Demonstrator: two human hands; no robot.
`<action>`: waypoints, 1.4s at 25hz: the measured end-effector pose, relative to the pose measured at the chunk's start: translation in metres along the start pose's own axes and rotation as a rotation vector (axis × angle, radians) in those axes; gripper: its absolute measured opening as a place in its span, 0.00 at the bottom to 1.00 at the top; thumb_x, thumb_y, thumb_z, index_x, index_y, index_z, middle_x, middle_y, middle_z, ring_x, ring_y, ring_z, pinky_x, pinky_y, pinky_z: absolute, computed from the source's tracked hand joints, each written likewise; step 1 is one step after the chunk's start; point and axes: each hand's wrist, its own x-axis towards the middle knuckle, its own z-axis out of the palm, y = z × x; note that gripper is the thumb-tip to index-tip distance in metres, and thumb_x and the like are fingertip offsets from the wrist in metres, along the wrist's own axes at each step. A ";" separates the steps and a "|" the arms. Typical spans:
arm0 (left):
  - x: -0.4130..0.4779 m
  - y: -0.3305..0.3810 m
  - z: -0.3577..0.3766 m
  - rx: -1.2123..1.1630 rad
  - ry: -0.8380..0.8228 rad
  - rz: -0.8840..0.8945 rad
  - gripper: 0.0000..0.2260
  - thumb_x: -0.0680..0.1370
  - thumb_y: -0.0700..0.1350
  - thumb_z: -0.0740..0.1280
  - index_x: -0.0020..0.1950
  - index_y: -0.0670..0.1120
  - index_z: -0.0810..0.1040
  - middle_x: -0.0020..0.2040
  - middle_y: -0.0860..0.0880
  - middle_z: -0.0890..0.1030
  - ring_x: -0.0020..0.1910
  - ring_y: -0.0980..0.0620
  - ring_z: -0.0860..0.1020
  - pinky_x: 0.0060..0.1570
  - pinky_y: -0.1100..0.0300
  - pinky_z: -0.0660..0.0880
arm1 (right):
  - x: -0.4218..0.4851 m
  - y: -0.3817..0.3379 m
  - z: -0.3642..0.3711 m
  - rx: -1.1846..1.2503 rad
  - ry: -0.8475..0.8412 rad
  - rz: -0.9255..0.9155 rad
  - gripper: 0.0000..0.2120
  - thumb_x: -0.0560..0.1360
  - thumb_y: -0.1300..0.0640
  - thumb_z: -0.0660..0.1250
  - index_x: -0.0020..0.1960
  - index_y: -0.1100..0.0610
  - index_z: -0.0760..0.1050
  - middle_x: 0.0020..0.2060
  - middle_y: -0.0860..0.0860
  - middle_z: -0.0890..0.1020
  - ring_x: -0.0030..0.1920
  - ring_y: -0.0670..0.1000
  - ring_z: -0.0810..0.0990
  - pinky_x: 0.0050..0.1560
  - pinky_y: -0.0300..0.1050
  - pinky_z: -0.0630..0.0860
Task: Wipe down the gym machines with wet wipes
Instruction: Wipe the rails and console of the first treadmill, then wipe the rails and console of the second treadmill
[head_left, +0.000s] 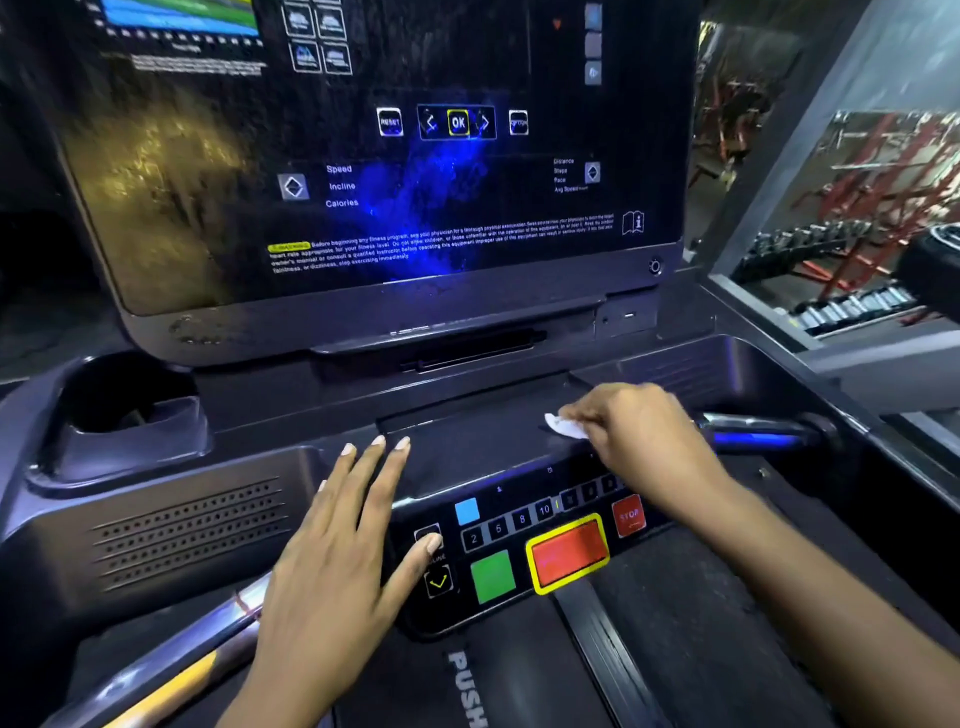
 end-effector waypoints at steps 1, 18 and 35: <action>0.000 0.000 0.000 0.007 -0.002 0.001 0.31 0.79 0.66 0.46 0.78 0.54 0.49 0.75 0.53 0.61 0.75 0.54 0.57 0.65 0.56 0.69 | -0.008 -0.011 0.009 0.055 0.049 -0.045 0.12 0.77 0.48 0.61 0.52 0.50 0.82 0.49 0.53 0.83 0.52 0.58 0.80 0.51 0.52 0.75; -0.048 0.068 -0.010 -0.105 0.082 0.122 0.31 0.77 0.61 0.54 0.76 0.47 0.60 0.74 0.45 0.63 0.74 0.46 0.59 0.72 0.47 0.58 | -0.169 0.022 0.039 0.773 0.412 -0.078 0.10 0.70 0.68 0.70 0.48 0.57 0.84 0.43 0.48 0.85 0.45 0.37 0.80 0.46 0.25 0.71; -0.235 0.474 0.149 -0.193 -0.777 1.303 0.39 0.70 0.71 0.38 0.78 0.54 0.50 0.78 0.54 0.51 0.77 0.54 0.49 0.73 0.59 0.42 | -0.666 0.172 0.056 0.538 0.987 1.185 0.05 0.71 0.57 0.72 0.38 0.56 0.83 0.35 0.46 0.84 0.38 0.40 0.81 0.41 0.35 0.75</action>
